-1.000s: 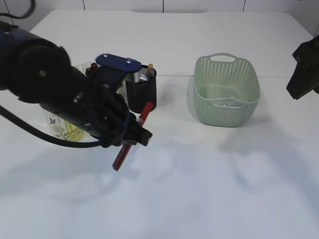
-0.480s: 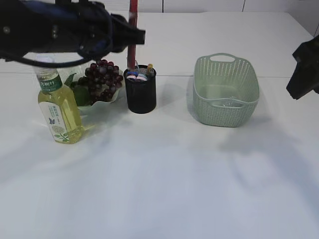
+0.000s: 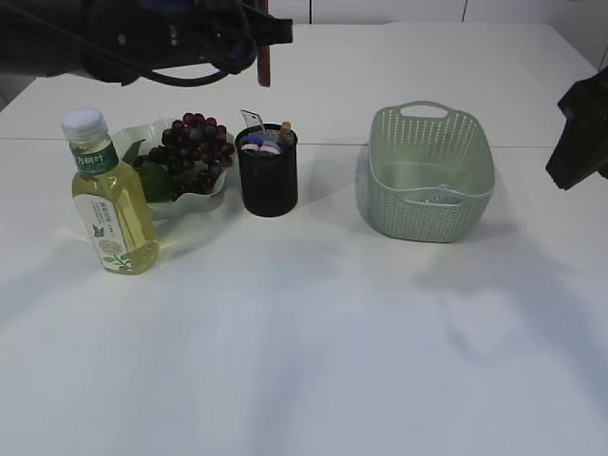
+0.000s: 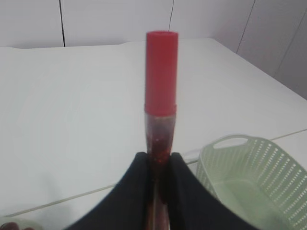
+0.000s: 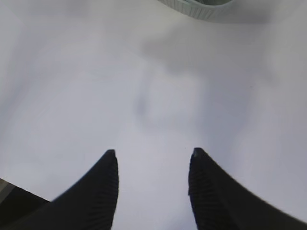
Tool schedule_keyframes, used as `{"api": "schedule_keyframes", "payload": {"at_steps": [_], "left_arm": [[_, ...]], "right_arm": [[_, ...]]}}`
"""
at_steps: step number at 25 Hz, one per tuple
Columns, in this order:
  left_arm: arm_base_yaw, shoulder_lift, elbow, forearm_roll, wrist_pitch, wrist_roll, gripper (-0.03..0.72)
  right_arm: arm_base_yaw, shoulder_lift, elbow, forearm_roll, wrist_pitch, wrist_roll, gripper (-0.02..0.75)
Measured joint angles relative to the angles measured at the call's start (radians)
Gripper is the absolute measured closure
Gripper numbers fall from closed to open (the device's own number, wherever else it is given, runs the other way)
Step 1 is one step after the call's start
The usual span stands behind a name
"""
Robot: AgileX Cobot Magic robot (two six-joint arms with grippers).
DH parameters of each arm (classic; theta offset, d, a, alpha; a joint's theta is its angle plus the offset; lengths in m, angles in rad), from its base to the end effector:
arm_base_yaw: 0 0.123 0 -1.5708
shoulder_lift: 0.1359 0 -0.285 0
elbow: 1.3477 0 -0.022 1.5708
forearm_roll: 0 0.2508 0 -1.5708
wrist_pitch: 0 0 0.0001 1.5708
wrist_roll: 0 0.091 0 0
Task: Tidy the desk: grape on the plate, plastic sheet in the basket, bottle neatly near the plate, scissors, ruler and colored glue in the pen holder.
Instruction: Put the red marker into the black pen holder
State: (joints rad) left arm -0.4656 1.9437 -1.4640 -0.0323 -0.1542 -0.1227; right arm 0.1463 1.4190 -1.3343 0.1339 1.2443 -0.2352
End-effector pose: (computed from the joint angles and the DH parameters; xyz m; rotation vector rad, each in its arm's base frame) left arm 0.4178 -0.2094 0.2747 0.2800 1.8092 -0.4348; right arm 0.2709 0.0516 0.3452 -0.5012 2.7576 0.1671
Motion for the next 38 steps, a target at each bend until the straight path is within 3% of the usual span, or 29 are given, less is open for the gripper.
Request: {"api": "schedule_keyframes", "payload": {"at_steps": [9,38], "left_arm": [[0.027,0.161,-0.1,-0.002,-0.065,0.0,0.617],[0.047,0.216,-0.101,-0.009,-0.077,0.0,0.606]], "right_arm": [[0.0,0.0,0.0,0.0,0.0,0.0,0.354],[0.0,0.0,0.0,0.002,0.0,0.0,0.356]]}}
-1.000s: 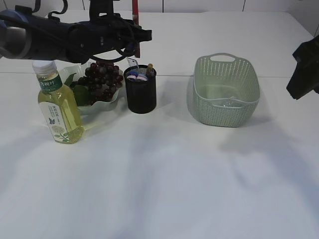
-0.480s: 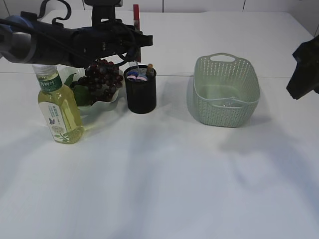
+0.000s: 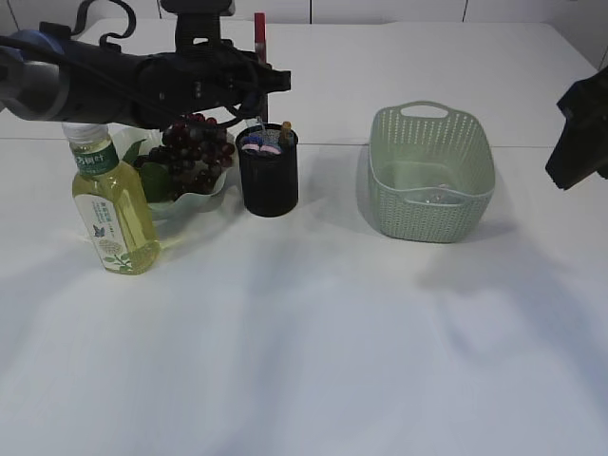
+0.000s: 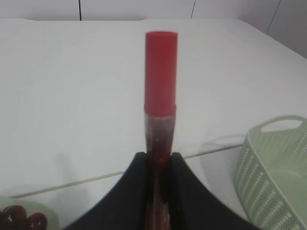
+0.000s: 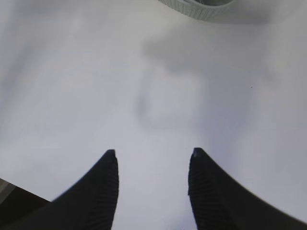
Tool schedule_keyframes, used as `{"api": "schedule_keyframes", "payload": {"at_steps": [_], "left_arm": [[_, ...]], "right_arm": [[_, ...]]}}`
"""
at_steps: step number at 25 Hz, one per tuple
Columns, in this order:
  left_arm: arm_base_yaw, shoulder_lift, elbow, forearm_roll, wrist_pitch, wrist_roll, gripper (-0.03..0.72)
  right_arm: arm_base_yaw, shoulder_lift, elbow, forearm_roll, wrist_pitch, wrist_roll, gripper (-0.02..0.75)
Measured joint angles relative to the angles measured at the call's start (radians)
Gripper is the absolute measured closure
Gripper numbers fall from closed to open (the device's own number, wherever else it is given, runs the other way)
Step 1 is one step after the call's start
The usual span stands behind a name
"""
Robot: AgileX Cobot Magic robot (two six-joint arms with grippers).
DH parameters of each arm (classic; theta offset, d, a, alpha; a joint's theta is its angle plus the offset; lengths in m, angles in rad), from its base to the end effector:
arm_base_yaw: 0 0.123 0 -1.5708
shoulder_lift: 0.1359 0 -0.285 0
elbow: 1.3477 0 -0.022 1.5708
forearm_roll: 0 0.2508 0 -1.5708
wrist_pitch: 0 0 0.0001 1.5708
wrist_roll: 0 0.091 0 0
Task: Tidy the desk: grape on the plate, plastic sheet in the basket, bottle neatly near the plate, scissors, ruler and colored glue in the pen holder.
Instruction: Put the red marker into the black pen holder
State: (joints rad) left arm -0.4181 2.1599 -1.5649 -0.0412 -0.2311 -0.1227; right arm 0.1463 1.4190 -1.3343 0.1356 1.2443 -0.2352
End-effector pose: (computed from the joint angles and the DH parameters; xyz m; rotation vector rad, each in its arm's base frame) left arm 0.4631 -0.2048 0.2086 0.2310 1.8519 -0.3953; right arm 0.2709 0.0517 0.3452 -0.5008 2.7574 0.1695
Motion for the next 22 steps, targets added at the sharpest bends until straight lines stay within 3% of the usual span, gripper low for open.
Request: {"api": "schedule_keyframes", "payload": {"at_steps": [22], "left_arm": [[-0.018,0.0,0.0,0.0,0.011,0.0,0.596]], "right_arm": [[0.0,0.0,0.0,0.0,0.0,0.0,0.356]]}}
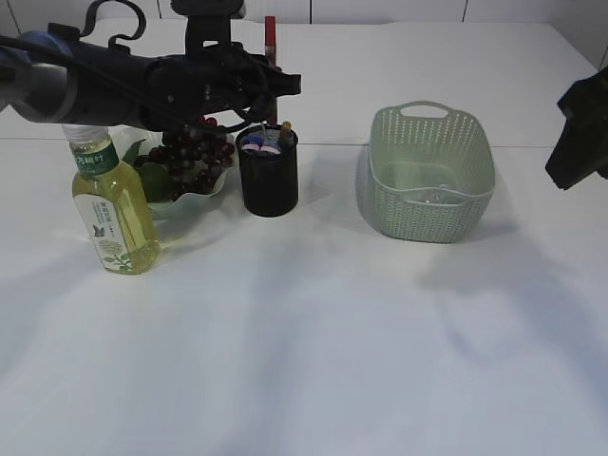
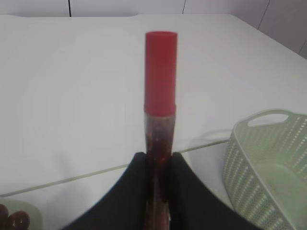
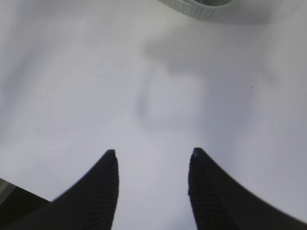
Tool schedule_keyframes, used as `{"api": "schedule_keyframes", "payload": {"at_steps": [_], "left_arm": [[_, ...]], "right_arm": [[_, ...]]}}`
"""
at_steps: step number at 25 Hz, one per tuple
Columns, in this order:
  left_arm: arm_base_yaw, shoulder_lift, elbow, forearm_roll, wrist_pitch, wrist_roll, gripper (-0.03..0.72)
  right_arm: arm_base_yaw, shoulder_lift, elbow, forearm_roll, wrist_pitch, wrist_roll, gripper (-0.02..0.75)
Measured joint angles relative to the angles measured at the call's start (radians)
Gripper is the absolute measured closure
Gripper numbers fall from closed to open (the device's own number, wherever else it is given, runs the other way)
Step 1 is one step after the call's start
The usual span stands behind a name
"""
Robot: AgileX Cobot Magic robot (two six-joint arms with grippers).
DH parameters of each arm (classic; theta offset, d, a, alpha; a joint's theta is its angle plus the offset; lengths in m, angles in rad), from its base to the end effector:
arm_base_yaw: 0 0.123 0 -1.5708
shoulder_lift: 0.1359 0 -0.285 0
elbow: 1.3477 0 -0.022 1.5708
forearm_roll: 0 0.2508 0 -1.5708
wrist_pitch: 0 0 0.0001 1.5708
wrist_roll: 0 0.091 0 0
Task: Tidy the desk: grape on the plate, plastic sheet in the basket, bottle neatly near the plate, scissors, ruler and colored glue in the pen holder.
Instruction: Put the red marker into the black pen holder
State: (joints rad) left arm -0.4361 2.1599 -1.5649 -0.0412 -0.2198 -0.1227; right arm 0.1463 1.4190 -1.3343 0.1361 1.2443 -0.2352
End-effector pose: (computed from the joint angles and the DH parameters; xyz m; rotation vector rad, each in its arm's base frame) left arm 0.4590 -0.2130 0.2076 0.2496 1.8621 -0.4058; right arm 0.2709 0.0517 0.3452 -0.5006 2.7574 0.1702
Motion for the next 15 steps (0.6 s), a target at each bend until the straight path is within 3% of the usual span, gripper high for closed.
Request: {"api": "schedule_keyframes", "payload": {"at_steps": [15], "left_arm": [[0.0,0.0,0.0,0.0,0.02,0.0,0.581]], "right_arm": [[0.0,0.0,0.0,0.002,0.0,0.0,0.356]]}}
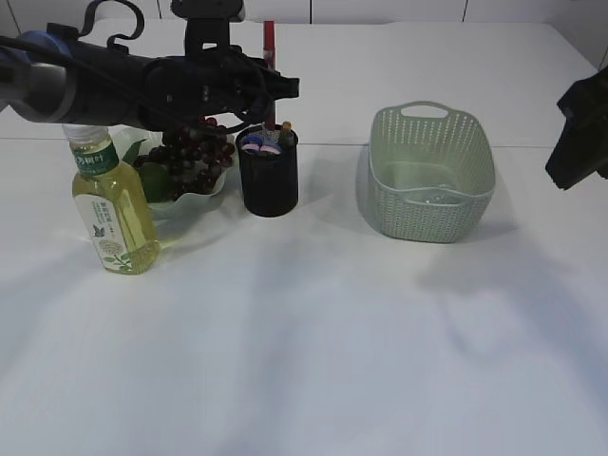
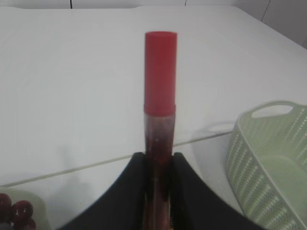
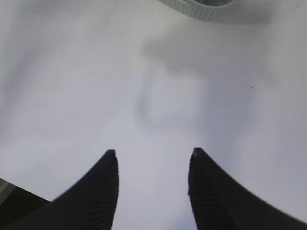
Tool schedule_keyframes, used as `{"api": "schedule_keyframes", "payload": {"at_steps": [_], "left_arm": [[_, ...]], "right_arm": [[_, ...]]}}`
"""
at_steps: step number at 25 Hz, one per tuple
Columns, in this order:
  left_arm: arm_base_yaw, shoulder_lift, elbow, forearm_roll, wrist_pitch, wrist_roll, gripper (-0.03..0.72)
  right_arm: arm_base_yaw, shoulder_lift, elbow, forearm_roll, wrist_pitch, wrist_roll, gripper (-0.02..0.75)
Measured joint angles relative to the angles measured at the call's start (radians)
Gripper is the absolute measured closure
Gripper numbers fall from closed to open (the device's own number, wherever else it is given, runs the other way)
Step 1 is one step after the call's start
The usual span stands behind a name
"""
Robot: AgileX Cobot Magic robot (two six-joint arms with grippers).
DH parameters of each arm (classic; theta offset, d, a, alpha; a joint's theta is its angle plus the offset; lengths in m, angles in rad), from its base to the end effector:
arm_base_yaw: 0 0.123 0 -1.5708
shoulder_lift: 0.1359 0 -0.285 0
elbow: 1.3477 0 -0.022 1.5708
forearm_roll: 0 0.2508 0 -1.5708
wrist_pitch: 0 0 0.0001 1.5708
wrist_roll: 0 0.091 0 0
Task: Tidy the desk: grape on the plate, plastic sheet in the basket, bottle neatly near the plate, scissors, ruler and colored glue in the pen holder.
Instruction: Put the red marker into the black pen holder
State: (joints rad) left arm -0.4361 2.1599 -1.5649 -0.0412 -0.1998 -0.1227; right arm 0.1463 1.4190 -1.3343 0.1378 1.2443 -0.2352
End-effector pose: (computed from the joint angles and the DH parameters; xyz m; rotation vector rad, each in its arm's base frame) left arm 0.4585 -0.2129 0.2059 0.2528 1.8820 -0.4023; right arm 0.2708 0.0519 0.3453 -0.5002 2.7573 0.1726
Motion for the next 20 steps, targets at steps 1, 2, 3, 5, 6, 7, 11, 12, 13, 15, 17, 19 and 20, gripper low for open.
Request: {"api": "schedule_keyframes", "payload": {"at_steps": [1,2,3,5,6,7,11,12,13,15,17,19,20], "left_arm": [[0.0,0.0,0.0,0.0,0.009,0.0,0.575],[0.0,0.0,0.0,0.002,0.019,0.0,0.569],[0.0,0.0,0.0,0.002,0.026,0.0,0.562],[0.0,0.0,0.0,0.008,0.035,0.0,0.549],[0.0,0.0,0.0,0.01,0.035,0.0,0.543],[0.0,0.0,0.0,0.01,0.035,0.0,0.534],[0.0,0.0,0.0,0.016,0.036,0.0,0.487],[0.0,0.0,0.0,0.017,0.036,0.0,0.475],[0.0,0.0,0.0,0.019,0.036,0.0,0.464],[0.0,0.0,0.0,0.019,0.037,0.0,0.454],[0.0,-0.002,0.0,0.019,0.045,0.0,0.45],[0.0,-0.017,0.0,0.021,0.08,0.0,0.449],[0.0,-0.032,0.0,0.022,0.104,0.0,0.449]], "right_arm": [[0.0,0.0,0.0,0.0,0.0,0.0,0.356],[0.0,0.0,0.0,0.0,0.0,0.0,0.356],[0.0,0.0,0.0,0.0,0.0,0.0,0.356],[0.0,0.0,0.0,0.0,0.0,0.0,0.356],[0.0,0.0,0.0,0.0,0.0,0.0,0.356],[0.0,0.0,0.0,0.0,0.0,0.0,0.356],[0.0,0.0,0.0,0.0,0.0,0.0,0.356],[0.0,0.0,0.0,0.0,0.0,0.0,0.356],[0.0,0.0,0.0,0.0,0.0,0.0,0.356],[0.0,0.0,0.0,0.0,0.0,0.0,0.356],[0.0,0.0,0.0,0.0,0.0,0.0,0.356],[0.0,0.0,0.0,0.0,0.0,-0.008,0.356],[0.0,0.0,0.0,0.0,0.0,-0.01,0.356]]}}
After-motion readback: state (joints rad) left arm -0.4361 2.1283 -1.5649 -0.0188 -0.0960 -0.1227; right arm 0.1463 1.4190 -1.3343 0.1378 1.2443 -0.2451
